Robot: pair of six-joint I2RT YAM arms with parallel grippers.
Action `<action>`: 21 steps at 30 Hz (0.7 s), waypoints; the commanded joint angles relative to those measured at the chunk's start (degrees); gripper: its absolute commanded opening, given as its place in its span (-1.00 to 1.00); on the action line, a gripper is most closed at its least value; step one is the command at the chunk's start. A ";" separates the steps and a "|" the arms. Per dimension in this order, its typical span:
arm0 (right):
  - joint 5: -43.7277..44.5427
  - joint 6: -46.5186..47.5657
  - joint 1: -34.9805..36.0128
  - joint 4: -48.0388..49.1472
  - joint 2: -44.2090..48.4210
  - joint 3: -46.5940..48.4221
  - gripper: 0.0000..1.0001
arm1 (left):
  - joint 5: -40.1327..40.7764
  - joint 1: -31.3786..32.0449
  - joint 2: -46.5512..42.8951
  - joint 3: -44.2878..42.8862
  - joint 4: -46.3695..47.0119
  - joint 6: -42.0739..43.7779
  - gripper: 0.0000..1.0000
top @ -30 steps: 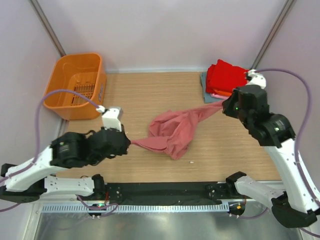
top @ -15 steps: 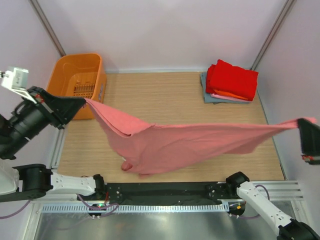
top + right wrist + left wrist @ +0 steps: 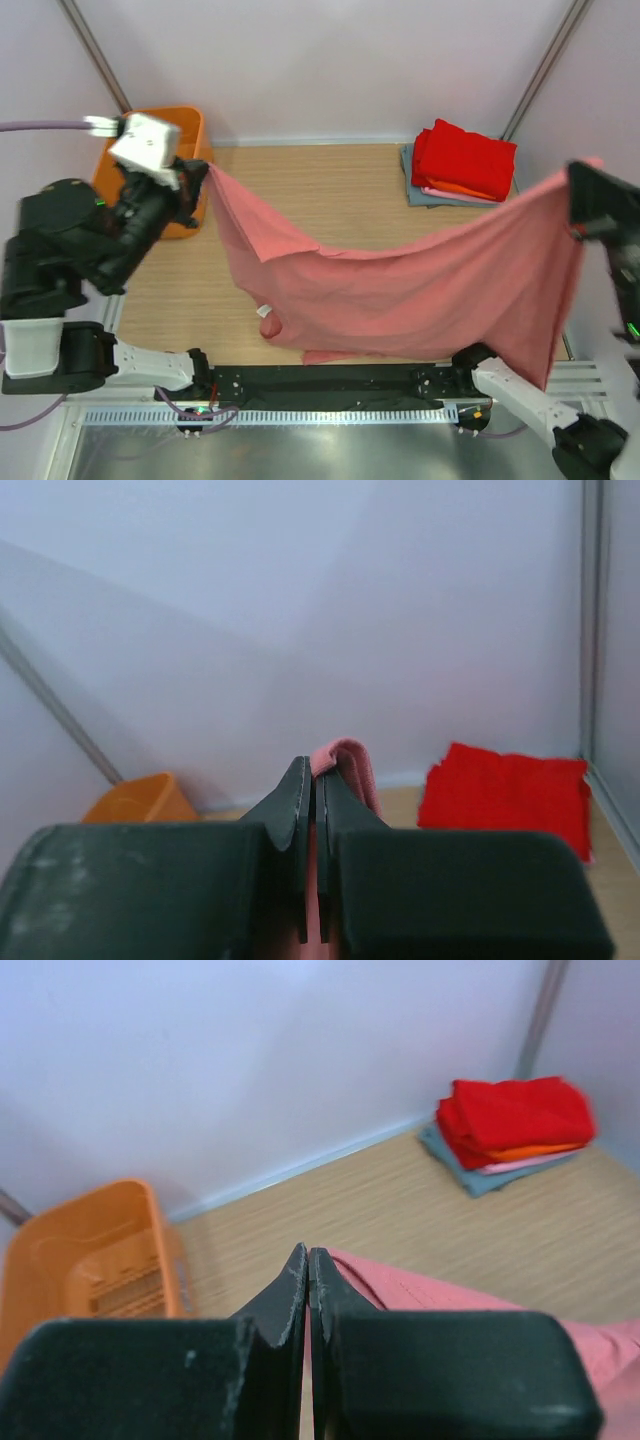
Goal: Fold and stack the t-shirts
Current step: Flatten the tshirt out
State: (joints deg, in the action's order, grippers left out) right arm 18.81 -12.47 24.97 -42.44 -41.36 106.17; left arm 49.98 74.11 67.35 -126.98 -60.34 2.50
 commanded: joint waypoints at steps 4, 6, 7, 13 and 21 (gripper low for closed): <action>12.93 0.70 -1.41 -0.37 -33.22 -1.15 -0.97 | -15.12 -35.13 9.45 2.17 8.39 0.77 -1.00; 8.46 -1.49 -5.96 0.51 -45.78 2.71 -0.97 | -27.35 -45.40 17.17 2.44 8.66 -4.14 -1.00; 6.00 -4.03 -7.99 0.16 -55.92 7.77 -0.97 | -31.22 -53.89 20.94 -0.61 8.22 -5.48 -1.00; 2.81 -6.69 -12.93 -27.75 -94.48 59.77 0.99 | -49.06 -70.50 61.05 -32.32 -3.05 -18.93 0.42; 1.23 -9.15 -11.00 -1.86 -59.58 9.95 1.00 | -50.42 -62.87 42.61 -1.77 9.99 -19.12 0.99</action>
State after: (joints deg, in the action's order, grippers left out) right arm 20.62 -19.77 11.88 -54.76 -125.29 120.79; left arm 3.31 5.34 126.30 -125.47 -55.61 -15.92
